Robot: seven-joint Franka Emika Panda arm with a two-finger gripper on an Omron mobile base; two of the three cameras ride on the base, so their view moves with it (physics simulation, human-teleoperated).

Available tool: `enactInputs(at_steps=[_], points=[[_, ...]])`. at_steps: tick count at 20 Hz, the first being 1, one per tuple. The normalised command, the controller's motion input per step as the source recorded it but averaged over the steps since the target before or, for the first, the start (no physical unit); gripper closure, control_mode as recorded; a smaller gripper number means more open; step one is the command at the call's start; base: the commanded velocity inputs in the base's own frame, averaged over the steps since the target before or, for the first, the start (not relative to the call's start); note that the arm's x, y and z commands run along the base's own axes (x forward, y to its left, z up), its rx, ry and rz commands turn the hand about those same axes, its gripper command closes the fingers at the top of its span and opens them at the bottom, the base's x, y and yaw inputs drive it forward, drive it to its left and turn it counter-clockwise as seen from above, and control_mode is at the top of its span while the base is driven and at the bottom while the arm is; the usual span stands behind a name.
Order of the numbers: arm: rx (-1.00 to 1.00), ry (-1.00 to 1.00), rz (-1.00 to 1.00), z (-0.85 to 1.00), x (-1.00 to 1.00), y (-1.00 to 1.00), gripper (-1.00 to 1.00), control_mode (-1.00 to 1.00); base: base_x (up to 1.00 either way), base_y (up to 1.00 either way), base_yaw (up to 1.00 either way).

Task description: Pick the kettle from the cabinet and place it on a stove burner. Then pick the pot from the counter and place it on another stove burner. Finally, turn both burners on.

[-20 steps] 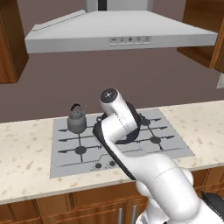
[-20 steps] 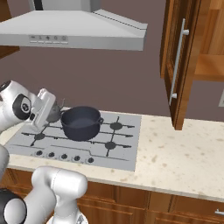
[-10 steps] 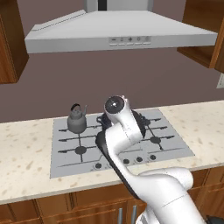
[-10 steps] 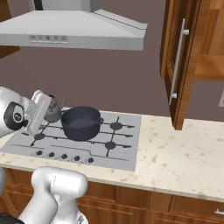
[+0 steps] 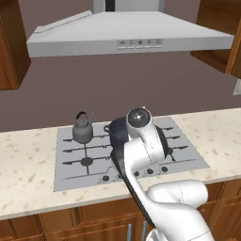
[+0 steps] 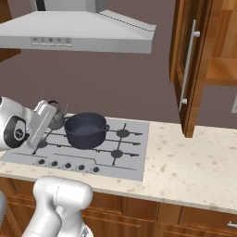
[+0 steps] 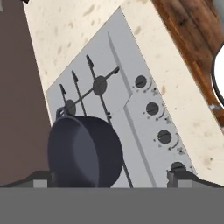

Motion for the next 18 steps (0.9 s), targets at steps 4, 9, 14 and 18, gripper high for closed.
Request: enactInputs(at_steps=[4, 9, 14, 18], points=[[0.17, -0.03, -0.24, 0.03, -0.17, 0.00, -1.00, -1.00, 0.00, 0.00, 0.00], [0.15, 0.00, -0.28, 0.00, 0.00, 0.00, -1.00, -1.00, 0.00, 0.00, 0.00], [0.15, 0.00, -0.31, 0.00, 0.00, 0.03, -1.00, -1.00, 0.00, 0.00, 0.00], [0.15, 0.00, -0.31, 0.00, 0.02, 0.06, -1.00, -1.00, 0.00, 0.00, 0.00]])
